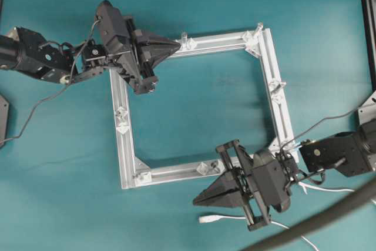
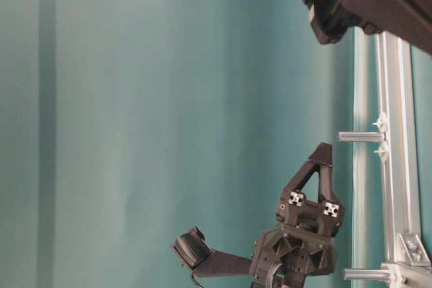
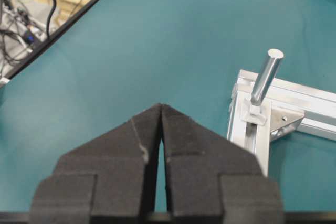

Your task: Move the cable alternately left and right between 8 pins so it hooks onto each one.

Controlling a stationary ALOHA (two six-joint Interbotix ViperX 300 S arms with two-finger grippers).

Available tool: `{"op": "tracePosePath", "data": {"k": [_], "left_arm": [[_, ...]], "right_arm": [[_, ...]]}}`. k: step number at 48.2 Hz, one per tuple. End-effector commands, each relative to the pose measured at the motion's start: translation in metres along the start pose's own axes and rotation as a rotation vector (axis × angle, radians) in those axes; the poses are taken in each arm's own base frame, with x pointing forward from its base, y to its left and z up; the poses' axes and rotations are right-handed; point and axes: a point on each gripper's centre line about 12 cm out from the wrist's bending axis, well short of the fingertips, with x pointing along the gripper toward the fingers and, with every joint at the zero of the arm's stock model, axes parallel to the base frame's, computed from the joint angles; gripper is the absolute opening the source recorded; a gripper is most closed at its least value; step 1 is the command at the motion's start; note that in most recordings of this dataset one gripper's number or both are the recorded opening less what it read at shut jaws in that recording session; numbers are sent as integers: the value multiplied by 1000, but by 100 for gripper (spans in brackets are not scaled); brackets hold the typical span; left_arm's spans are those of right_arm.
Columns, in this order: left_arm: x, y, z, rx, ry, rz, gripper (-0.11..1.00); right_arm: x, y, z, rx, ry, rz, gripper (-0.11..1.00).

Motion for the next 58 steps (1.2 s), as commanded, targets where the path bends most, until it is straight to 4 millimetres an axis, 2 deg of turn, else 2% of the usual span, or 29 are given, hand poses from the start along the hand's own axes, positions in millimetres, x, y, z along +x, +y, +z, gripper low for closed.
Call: {"op": "tracePosePath", "data": {"k": [1, 8, 17, 22, 27, 30, 34, 37, 44, 48, 58], "left_arm": [[-3, -7, 11, 86, -22, -47, -1], [-13, -13, 28, 115, -13, -58, 0], [-37, -20, 48, 111, 20, -79, 0], [-53, -28, 52, 112, 45, -103, 0], [-69, -35, 55, 96, 60, -127, 3], [-80, -39, 56, 77, 66, -143, 12], [-93, -42, 58, 54, 64, -159, 31], [-102, -44, 59, 43, 59, -172, 43], [-122, -49, 58, 51, 66, -201, 59], [-132, -48, 54, 56, 91, -207, 64], [-148, -44, 46, 62, 123, -207, 65]], "right_arm": [[2, 0, 9, 10, -22, 1, 0], [-4, -1, 6, 22, 121, 1, 0], [-19, 0, 24, 74, 215, -3, 0], [-22, 13, 36, 90, 226, 27, 0], [-21, 31, 33, 95, 261, 73, 0], [-21, 44, 27, 100, 294, 101, 0], [-20, 55, 16, 108, 336, 123, 0], [-18, 58, 10, 120, 355, 125, 0], [-10, 56, 1, 160, 397, 109, 2], [-5, 56, -3, 169, 418, 103, 16], [9, 57, -8, 176, 432, 97, 75]]}}
